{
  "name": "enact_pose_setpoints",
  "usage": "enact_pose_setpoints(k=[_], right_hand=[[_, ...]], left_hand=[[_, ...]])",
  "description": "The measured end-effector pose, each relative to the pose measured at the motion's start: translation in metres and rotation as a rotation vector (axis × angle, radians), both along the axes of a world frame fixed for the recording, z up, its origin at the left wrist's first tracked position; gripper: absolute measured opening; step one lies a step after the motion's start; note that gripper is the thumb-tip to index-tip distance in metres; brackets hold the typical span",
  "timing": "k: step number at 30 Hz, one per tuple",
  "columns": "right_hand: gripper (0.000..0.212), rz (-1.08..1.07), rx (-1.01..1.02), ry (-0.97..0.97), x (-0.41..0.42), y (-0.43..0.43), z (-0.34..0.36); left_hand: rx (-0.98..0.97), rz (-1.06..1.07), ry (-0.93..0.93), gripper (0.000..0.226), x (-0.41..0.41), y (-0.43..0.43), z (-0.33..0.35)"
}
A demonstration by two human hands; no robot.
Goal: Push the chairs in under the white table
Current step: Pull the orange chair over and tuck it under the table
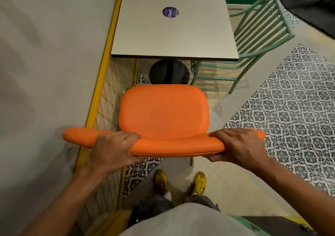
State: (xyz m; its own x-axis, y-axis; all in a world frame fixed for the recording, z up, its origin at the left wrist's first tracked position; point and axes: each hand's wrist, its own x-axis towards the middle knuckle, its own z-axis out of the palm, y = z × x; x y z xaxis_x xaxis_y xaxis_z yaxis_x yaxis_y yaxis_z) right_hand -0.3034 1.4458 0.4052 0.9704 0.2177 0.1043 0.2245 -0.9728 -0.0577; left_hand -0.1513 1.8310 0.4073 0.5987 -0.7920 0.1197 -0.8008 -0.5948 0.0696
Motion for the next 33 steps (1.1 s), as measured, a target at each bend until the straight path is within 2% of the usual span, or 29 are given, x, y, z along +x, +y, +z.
enact_pose_setpoints(k=[4,11,18,26,33], right_hand=[[0.064,-0.003,-0.029,0.011,0.007,-0.008,0.006],[0.068,-0.008,-0.047,0.0,0.033,-0.007,0.007],[0.078,-0.024,-0.08,-0.062,0.084,-0.022,0.003],[0.086,-0.049,-0.069,-0.052,0.131,-0.031,0.005],[0.081,-0.064,-0.047,-0.024,0.131,-0.027,0.007]], left_hand=[[-0.036,-0.073,-0.057,0.06,0.01,-0.006,-0.009],[-0.062,-0.069,-0.118,0.056,0.042,-0.01,-0.009],[-0.076,-0.038,-0.145,0.065,0.093,-0.026,-0.006],[-0.044,0.019,-0.082,0.081,0.135,-0.044,0.007],[0.062,0.041,-0.043,0.08,0.135,-0.048,0.014]])
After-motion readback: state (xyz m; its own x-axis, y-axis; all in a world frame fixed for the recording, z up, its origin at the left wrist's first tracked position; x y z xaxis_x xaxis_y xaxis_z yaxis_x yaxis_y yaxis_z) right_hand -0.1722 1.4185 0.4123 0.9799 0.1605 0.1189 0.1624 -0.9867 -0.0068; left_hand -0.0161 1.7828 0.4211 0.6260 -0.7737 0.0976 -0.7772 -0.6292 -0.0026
